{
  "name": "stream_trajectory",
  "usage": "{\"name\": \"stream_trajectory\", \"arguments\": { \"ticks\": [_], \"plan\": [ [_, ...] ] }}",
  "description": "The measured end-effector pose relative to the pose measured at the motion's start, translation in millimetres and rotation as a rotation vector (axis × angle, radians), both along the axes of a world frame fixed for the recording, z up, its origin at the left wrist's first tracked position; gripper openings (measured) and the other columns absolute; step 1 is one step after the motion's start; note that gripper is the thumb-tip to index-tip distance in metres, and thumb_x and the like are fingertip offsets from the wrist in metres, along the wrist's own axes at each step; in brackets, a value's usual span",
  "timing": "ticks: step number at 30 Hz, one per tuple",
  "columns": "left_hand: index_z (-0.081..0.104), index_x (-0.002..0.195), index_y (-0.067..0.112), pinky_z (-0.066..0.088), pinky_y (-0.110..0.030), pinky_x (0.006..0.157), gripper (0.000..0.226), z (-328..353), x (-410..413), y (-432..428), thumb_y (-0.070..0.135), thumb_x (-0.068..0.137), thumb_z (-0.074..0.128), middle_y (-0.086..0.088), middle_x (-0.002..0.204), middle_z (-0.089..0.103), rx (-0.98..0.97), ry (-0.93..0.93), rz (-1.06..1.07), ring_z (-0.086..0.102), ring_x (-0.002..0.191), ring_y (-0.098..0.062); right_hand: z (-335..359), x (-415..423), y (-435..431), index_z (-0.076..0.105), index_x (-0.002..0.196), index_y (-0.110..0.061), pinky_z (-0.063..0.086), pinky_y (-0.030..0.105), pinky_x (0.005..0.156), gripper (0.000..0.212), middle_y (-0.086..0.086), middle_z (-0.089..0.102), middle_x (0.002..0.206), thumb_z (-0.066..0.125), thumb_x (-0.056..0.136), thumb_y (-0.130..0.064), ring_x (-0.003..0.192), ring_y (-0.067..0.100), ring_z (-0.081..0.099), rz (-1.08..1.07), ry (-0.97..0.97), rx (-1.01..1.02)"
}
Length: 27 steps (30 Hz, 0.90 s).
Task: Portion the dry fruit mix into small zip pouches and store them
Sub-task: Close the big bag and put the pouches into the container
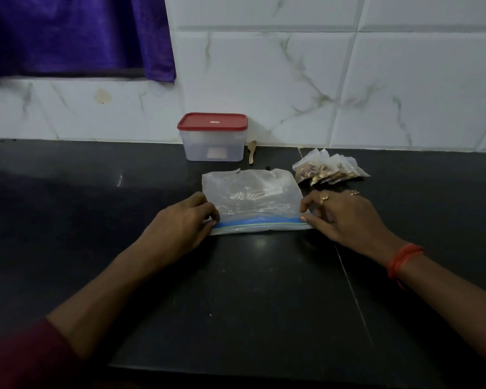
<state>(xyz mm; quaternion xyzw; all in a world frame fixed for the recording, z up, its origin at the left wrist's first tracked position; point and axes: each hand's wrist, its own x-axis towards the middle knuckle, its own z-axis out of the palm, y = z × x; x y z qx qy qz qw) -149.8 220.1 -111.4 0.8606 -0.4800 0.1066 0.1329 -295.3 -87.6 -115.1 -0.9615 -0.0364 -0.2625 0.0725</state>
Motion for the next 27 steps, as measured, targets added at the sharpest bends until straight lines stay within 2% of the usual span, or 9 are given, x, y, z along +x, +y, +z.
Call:
{"name": "stream_trajectory", "arguments": {
  "ticks": [3, 6, 11, 16, 18, 20, 22, 25, 27],
  "plan": [
    [0.062, 0.120, 0.024, 0.044, -0.018, 0.081, 0.027, -1.4, -0.9, 0.2, 0.029, 0.094, 0.064, 0.001, 0.122, 0.057, -0.037, -0.091, -0.043, 0.046, 0.096, -0.001, -2.2, -0.5, 1.9, 0.070, 0.101, -0.036, 0.048, 0.026, 0.064, 0.014, -0.015, 0.057, 0.105, 0.063, 0.089, -0.038, 0.077, 0.003, 0.055, 0.060, 0.007, -0.013],
    [0.062, 0.118, 0.025, 0.050, -0.019, 0.081, 0.022, 1.5, -2.3, 3.2, 0.030, 0.096, 0.058, 0.005, 0.118, 0.059, -0.025, -0.051, -0.111, 0.052, 0.091, 0.000, -3.0, -3.1, -2.5, 0.073, 0.103, -0.037, 0.052, 0.027, 0.069, 0.027, -0.018, 0.060, 0.109, 0.051, 0.089, -0.030, 0.089, 0.003, 0.059, 0.144, 0.054, -0.007],
    [0.061, 0.119, 0.035, 0.048, -0.015, 0.076, 0.029, 5.0, 1.8, 10.0, 0.049, 0.093, 0.058, 0.018, 0.112, 0.054, 0.017, 0.036, -0.123, 0.052, 0.093, 0.003, -0.4, -7.7, -9.4, 0.070, 0.111, -0.042, 0.050, 0.029, 0.075, 0.031, -0.020, 0.064, 0.102, 0.054, 0.086, -0.052, 0.095, 0.004, 0.055, 0.156, 0.099, 0.006],
    [0.067, 0.111, 0.028, 0.048, -0.018, 0.073, 0.037, 2.8, 5.3, 10.2, 0.052, 0.094, 0.045, 0.010, 0.106, 0.065, 0.010, -0.069, -0.106, 0.053, 0.089, -0.003, 1.2, -6.3, -0.7, 0.062, 0.109, -0.037, 0.053, 0.030, 0.070, 0.018, -0.015, 0.066, 0.092, 0.055, 0.093, -0.041, 0.084, 0.002, 0.060, 0.148, 0.011, -0.007],
    [0.066, 0.108, 0.030, 0.052, -0.024, 0.072, 0.040, 4.7, 2.7, 10.6, 0.056, 0.092, 0.039, 0.012, 0.101, 0.065, -0.063, -0.016, -0.071, 0.055, 0.085, -0.003, 0.7, -6.0, 1.6, 0.058, 0.109, -0.036, 0.048, 0.025, 0.065, 0.014, -0.016, 0.065, 0.087, 0.059, 0.095, -0.033, 0.074, 0.002, 0.059, 0.152, 0.001, 0.100],
    [0.061, 0.110, 0.034, 0.051, -0.023, 0.072, 0.028, 4.6, 2.6, 9.7, 0.052, 0.093, 0.049, 0.011, 0.100, 0.064, -0.138, 0.064, -0.015, 0.058, 0.084, -0.003, 0.1, -5.6, 1.2, 0.057, 0.107, -0.036, 0.047, 0.025, 0.062, 0.014, -0.017, 0.064, 0.083, 0.061, 0.095, -0.030, 0.066, 0.004, 0.059, 0.160, 0.015, 0.184],
    [0.059, 0.109, 0.034, 0.047, -0.019, 0.071, 0.020, 3.1, 3.2, 6.7, 0.045, 0.092, 0.059, 0.009, 0.101, 0.062, -0.137, 0.073, 0.015, 0.057, 0.085, -0.004, -1.9, -4.6, -1.0, 0.059, 0.105, -0.038, 0.047, 0.025, 0.068, 0.014, -0.019, 0.061, 0.086, 0.062, 0.093, -0.031, 0.071, 0.003, 0.058, 0.132, 0.018, 0.124],
    [0.067, 0.105, 0.030, 0.051, -0.024, 0.077, 0.028, 0.2, 7.0, 5.6, 0.050, 0.087, 0.056, 0.009, 0.109, 0.058, -0.115, 0.017, -0.001, 0.053, 0.095, -0.006, -5.2, -3.0, -4.5, 0.069, 0.100, -0.036, 0.037, 0.013, 0.074, 0.012, -0.022, 0.053, 0.101, 0.068, 0.089, -0.029, 0.079, -0.003, 0.053, 0.113, 0.053, 0.063],
    [0.070, 0.106, 0.029, 0.053, -0.028, 0.078, 0.045, 2.7, 8.4, 8.0, 0.063, 0.086, 0.047, 0.010, 0.107, 0.061, -0.079, 0.039, -0.012, 0.054, 0.095, -0.005, -5.5, -2.9, -4.8, 0.073, 0.097, -0.035, 0.039, 0.021, 0.079, 0.011, -0.021, 0.057, 0.101, 0.067, 0.089, -0.030, 0.081, -0.005, 0.052, 0.129, 0.068, 0.039]
  ]
}}
